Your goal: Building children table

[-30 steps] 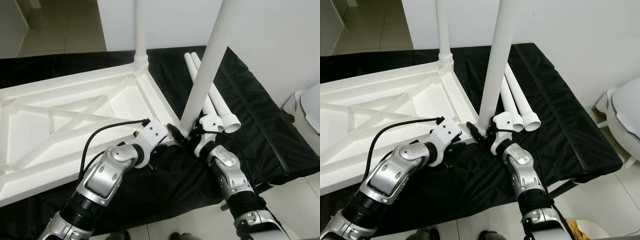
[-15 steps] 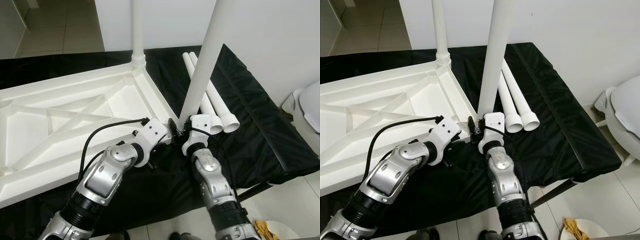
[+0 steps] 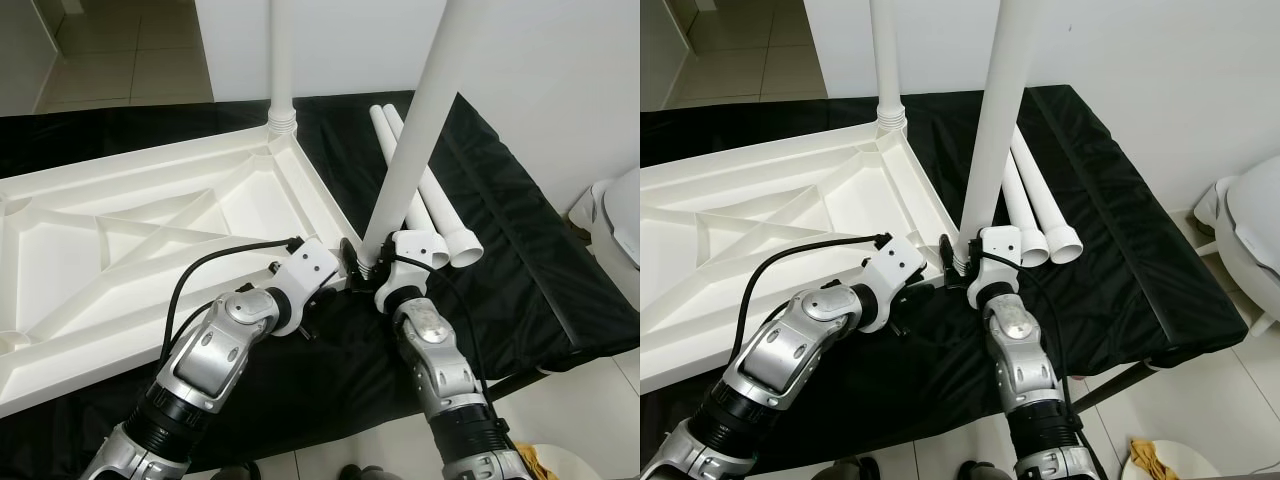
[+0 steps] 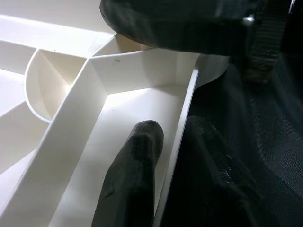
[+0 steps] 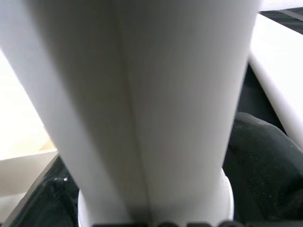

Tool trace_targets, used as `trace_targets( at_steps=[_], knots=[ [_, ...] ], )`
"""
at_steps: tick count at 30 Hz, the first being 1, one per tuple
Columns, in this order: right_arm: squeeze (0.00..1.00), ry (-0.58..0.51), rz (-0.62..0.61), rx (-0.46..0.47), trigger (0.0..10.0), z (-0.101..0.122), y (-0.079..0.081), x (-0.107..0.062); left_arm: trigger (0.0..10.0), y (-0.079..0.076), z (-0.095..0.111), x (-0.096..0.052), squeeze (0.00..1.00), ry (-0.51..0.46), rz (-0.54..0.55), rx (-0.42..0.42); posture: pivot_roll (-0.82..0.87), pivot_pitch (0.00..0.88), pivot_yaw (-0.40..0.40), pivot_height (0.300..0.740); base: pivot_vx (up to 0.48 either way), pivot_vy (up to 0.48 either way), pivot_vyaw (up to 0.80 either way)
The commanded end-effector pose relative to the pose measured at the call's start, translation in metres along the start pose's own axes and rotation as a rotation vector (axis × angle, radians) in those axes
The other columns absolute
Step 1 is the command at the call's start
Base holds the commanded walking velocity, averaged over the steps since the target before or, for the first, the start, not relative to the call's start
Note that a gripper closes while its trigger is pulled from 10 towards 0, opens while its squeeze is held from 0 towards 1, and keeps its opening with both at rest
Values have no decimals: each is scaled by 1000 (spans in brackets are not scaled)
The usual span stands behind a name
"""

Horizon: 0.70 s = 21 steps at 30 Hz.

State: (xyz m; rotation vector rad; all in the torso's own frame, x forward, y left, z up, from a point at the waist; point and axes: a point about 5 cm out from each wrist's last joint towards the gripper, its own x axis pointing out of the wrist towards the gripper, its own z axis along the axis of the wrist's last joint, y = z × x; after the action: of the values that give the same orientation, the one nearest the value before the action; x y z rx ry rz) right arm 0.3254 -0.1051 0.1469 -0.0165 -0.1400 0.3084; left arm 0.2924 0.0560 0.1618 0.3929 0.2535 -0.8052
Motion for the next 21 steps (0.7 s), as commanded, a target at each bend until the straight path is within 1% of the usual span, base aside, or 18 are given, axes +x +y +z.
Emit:
trace_targets(
  at_steps=[1,2,3,4,5,6,7,8,9,10,11,12,14,17,21],
  knots=[
    [1000,23,56,-16,10000,-5,-13,-3,10000,-3,12,-1,0,-64,-4,30,-20,103,-39,740,0,0,0],
    [910,3,139,-29,10000,-1,-17,-4,10000,-3,13,-1,0,-65,-4,29,-21,103,-40,740,0,0,0],
    [910,3,139,-29,10000,-1,-17,-4,10000,-3,13,-1,0,-65,-4,29,-21,103,-40,740,0,0,0],
    [910,-5,171,-27,10000,1,-18,-4,10000,-3,13,0,0,-65,-3,29,-21,103,-40,740,0,0,0],
    [67,-3,205,-35,10000,1,-19,-4,10000,-3,13,0,0,-66,-3,28,-23,103,-40,740,0,0,0],
    [0,-6,257,-42,10000,2,-19,-4,10000,-3,13,0,0,-67,-3,26,-24,104,-39,740,0,0,0],
    [0,-8,288,-48,10000,3,-19,-4,10000,-3,13,0,0,-67,-3,26,-24,104,-39,740,0,0,0],
    [0,-8,288,-48,10000,3,-19,-4,10000,-3,13,0,0,-67,-3,26,-24,104,-39,740,0,0,0],
    [0,-9,340,-43,10000,3,-18,-5,10000,-3,13,0,0,-67,-2,26,-23,105,-38,740,0,0,0],
    [0,-9,340,-43,10000,3,-18,-5,10000,-3,13,0,0,-67,-2,26,-23,105,-38,740,0,0,0],
    [0,-3,394,-39,10000,2,-17,-6,10000,-3,13,0,0,-68,0,25,-23,106,-37,740,0,0,0],
    [0,-3,394,-39,10000,2,-17,-6,10000,-3,13,0,0,-68,0,25,-23,106,-37,740,0,0,0],
    [0,17,481,-18,10000,-1,-16,-7,10000,-1,13,0,0,-68,7,24,-20,108,-37,740,0,0,0],
    [0,22,507,-18,10000,-3,-16,-7,10000,-1,13,0,0,-68,10,23,-20,108,-37,740,0,0,0],
    [0,42,524,-15,10000,-7,-24,0,10000,1,13,-1,0,-63,15,23,-14,116,-31,740,0,0,0]
  ],
)
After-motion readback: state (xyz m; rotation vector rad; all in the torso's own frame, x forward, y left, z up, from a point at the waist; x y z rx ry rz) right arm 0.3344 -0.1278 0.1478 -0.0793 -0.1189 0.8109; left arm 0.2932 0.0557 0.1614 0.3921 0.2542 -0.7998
